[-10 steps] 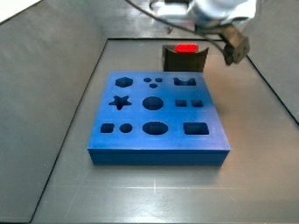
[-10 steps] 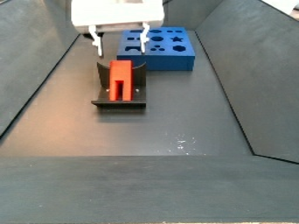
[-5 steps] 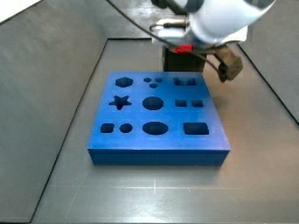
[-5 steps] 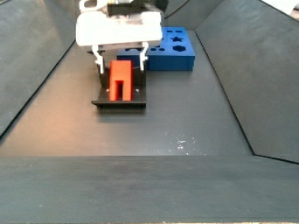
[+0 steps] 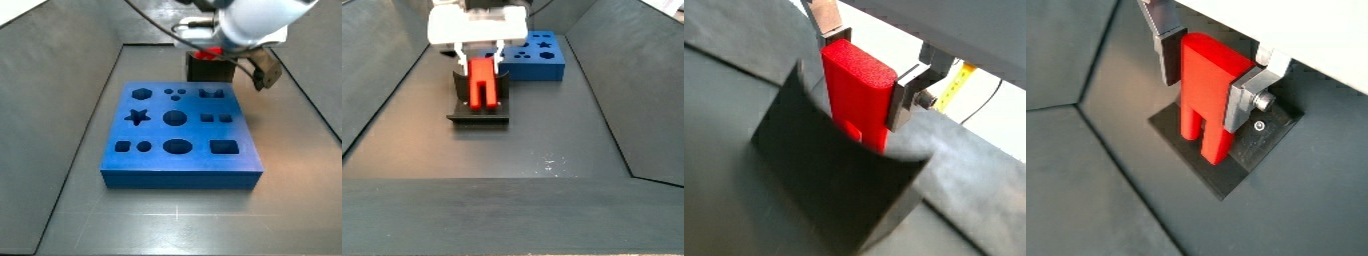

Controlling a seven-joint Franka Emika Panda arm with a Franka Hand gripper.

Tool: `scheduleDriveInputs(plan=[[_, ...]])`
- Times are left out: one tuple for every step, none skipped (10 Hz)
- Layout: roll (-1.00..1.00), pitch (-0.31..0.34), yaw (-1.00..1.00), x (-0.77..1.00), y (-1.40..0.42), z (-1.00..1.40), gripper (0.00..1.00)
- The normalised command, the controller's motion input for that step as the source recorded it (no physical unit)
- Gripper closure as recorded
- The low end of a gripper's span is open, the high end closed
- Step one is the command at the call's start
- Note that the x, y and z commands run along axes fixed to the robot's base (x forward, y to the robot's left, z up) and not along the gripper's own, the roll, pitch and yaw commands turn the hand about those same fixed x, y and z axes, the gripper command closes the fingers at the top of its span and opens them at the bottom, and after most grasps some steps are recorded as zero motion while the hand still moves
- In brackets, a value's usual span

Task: Pick up the square-circle object. Move up. Place the square-circle object on the fixture. Regrasp the square-circle object. Move to above the board. Insert the square-circle object.
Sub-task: Move to above the board.

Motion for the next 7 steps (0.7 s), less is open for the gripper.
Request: scheduleDriveInputs(plan=[[0.00, -0.170, 0.03, -0.15, -0.17, 1.00, 1.00], [-0.01, -0.158, 0.01, -0.15, -0.16, 1.00, 1.00], [-0.02, -0.128, -0.03, -0.15, -0.16, 1.00, 1.00], [-0.02, -0.101, -0.05, -0.14, -0.15, 1.00, 1.00], [-0.02, -0.070, -0.07, -0.14, -0.14, 1.00, 1.00], [-0.03, -0.022, -0.09, -0.14, -0.13, 1.00, 1.00], [-0.04, 0.012, -0.10, -0.13, -0.13, 1.00, 1.00]])
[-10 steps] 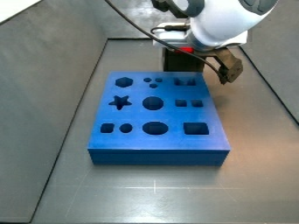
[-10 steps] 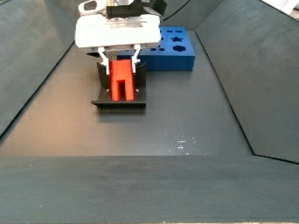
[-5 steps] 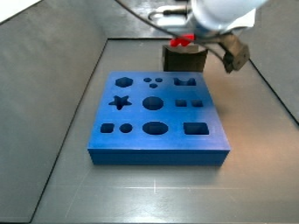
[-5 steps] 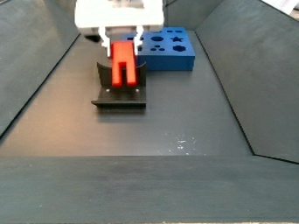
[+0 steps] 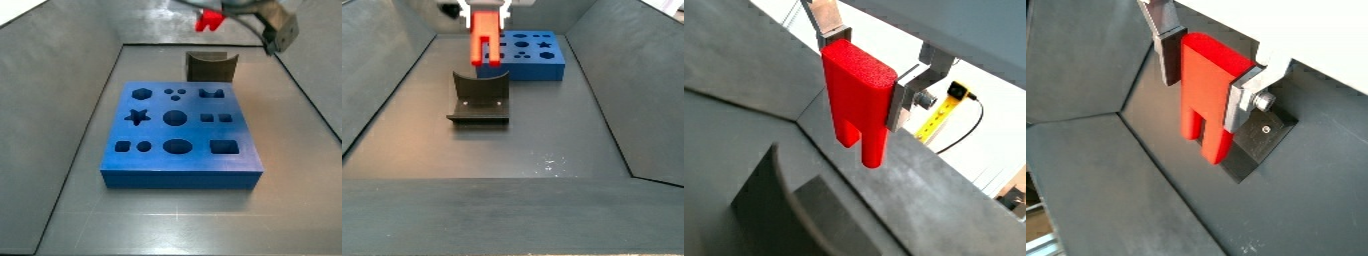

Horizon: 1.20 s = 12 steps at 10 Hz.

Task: Pick up the square-circle object. Move up. Place the square-circle object on the fixture. Regrasp the square-circle object. Move to above the board. Insert the square-circle object.
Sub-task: Move to above the board.

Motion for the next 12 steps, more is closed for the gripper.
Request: scheduleDriveInputs(plan=[[-0.05, 0.043, -0.09, -0.13, -0.12, 1.00, 1.00], [-0.05, 0.082, -0.07, -0.12, -0.11, 1.00, 1.00], [-0.05, 0.102, -0.05, -0.12, -0.10, 1.00, 1.00], [-0.04, 0.115, -0.02, -0.11, -0.09, 1.00, 1.00], [-0.04, 0.123, 0.00, -0.11, -0.08, 1.00, 1.00], [-0.04, 0.120, 0.02, -0.10, -0.08, 1.00, 1.00], [-0.04, 0.110, 0.05, -0.09, -0.07, 1.00, 1.00], [-0.04, 0.105, 0.07, -0.08, -0.05, 0.93, 1.00], [-0.05, 0.098, 0.07, -0.05, -0.04, 0.76, 1.00], [-0.04, 0.097, 0.08, -0.02, -0.03, 0.59, 1.00], [-0.04, 0.098, 0.08, 0.00, -0.02, 0.36, 1.00], [-0.04, 0.102, 0.09, 0.01, -0.02, 0.19, 1.00]])
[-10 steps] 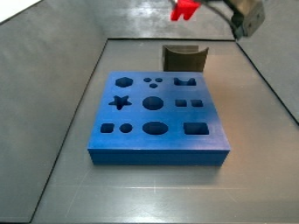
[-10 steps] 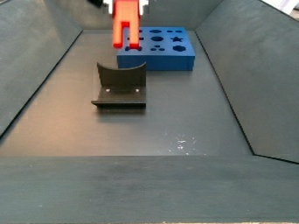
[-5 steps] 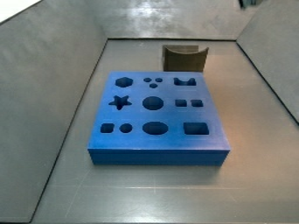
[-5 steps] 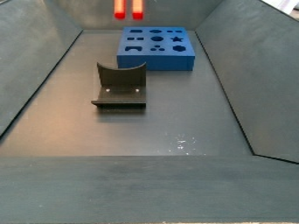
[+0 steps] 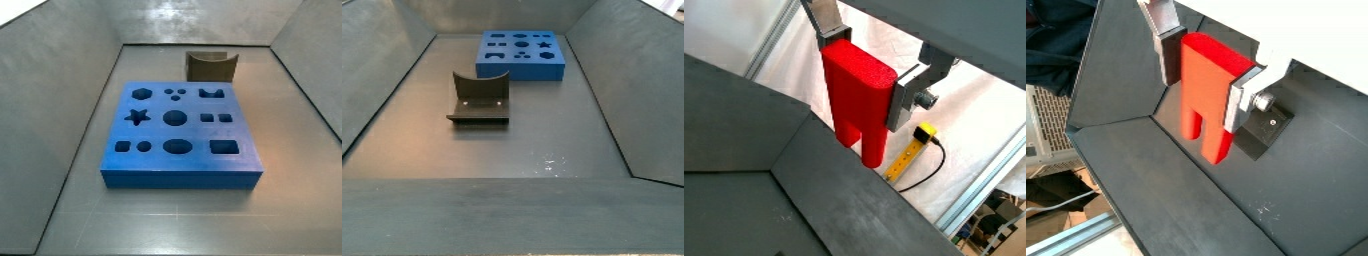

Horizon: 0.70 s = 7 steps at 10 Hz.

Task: Pick up the square-circle object. Move up. Place the square-circle object on the fixture. Regrasp the square-circle object. Move to above the board. Insert the square-circle object.
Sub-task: Move to above the board.

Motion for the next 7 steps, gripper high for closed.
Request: scheduleDriveInputs(plan=[[-1.00, 0.035, -0.10, -0.41, -1.00, 0.18, 1.00], [-1.00, 0.026, -0.10, -0.41, -1.00, 0.19, 1.00], [-1.00, 0.023, -0.10, -0.43, -1.00, 0.21, 1.00], [-1.00, 0.023, -0.10, -0.45, -1.00, 0.19, 1.00], [-1.00, 0.026, -0.10, -0.46, -1.00, 0.19, 1.00], [-1.00, 0.031, -0.10, -0.48, -1.00, 0.21, 1.00], [-1.00, 0.033, -0.10, -0.50, -1.00, 0.20, 1.00]])
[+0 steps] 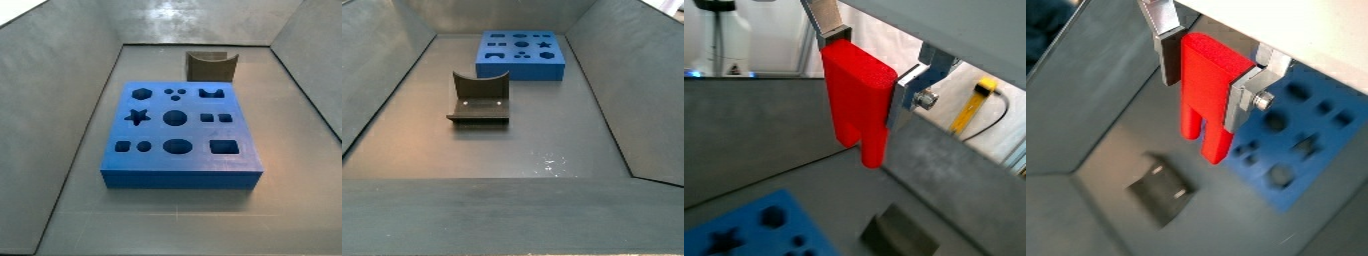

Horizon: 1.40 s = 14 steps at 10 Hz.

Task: Pick up the square-circle object. Move up. Place the square-circle object on the fixture. Regrasp the square-circle object. Move to above the board. Insert the square-circle object.
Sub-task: Move to above the board, then insert the square-circle object.

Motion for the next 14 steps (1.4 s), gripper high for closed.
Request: scheduleDriveInputs(plan=[[-1.00, 0.033, -0.09, -0.39, -0.70, 0.15, 1.00], [-1.00, 0.030, -0.09, -0.31, -0.51, 0.11, 1.00], [-1.00, 0.029, -0.08, -0.18, -0.21, 0.05, 1.00], [-1.00, 0.019, -0.08, -0.12, -0.09, 0.03, 1.00], [-1.00, 0.006, -0.07, -0.11, -0.03, 0.02, 1.00], [-0.85, -0.012, -0.06, -0.10, -0.01, 0.01, 1.00], [-0.54, -0.034, -0.03, -0.08, 0.01, 0.00, 1.00], [-0.36, -0.040, -0.02, -0.07, 0.01, 0.01, 1.00], [-0.22, -0.029, -0.01, -0.05, 0.01, 0.00, 1.00], [-0.01, 0.000, 0.00, 0.00, 0.00, 0.00, 1.00], [-0.02, 0.000, 0.00, 0.00, 0.00, -0.02, 1.00], [-0.04, 0.000, 0.00, 0.00, 0.00, -0.06, 1.00], [-0.12, -0.010, 0.00, 0.00, 0.00, -0.17, 1.00], [-0.15, -0.026, 0.00, 0.00, 0.00, -0.23, 1.00]])
